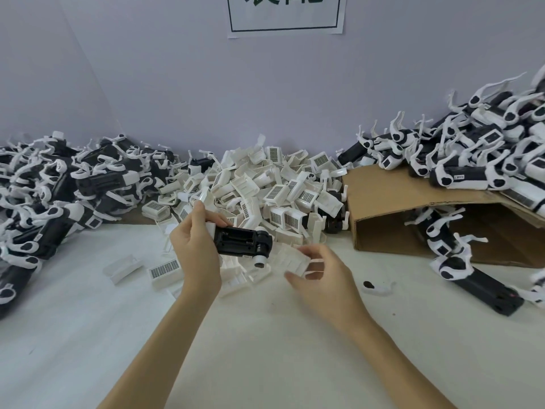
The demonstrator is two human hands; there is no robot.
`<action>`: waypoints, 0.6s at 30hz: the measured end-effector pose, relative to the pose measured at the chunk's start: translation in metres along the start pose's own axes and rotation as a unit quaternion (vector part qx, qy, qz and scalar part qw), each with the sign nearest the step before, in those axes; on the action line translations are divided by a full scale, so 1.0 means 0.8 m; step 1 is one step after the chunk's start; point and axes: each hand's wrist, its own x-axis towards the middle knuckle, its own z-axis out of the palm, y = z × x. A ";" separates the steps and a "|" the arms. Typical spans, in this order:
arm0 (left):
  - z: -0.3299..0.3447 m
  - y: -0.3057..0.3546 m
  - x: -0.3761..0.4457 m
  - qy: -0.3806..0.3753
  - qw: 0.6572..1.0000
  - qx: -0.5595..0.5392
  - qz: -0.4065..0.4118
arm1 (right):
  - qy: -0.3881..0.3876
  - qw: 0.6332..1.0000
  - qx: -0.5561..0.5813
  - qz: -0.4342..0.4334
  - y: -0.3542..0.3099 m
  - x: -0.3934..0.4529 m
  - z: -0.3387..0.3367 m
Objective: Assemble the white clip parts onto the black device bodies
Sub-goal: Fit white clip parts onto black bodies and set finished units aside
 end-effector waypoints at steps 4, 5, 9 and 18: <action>0.003 -0.003 -0.005 -0.004 1.000 0.022 -0.013 | 0.010 0.986 0.159 0.038 -0.002 0.011 -0.022; 0.005 -0.004 -0.007 -0.005 0.999 0.028 -0.021 | 0.015 0.978 0.202 0.052 -0.002 0.013 -0.026; 0.012 -0.008 -0.017 -0.026 0.997 0.037 -0.062 | 0.016 0.935 0.341 0.093 -0.004 0.016 -0.034; 0.023 -0.016 -0.038 -0.076 0.990 0.067 -0.100 | -0.015 0.972 0.221 -0.080 -0.012 0.004 -0.026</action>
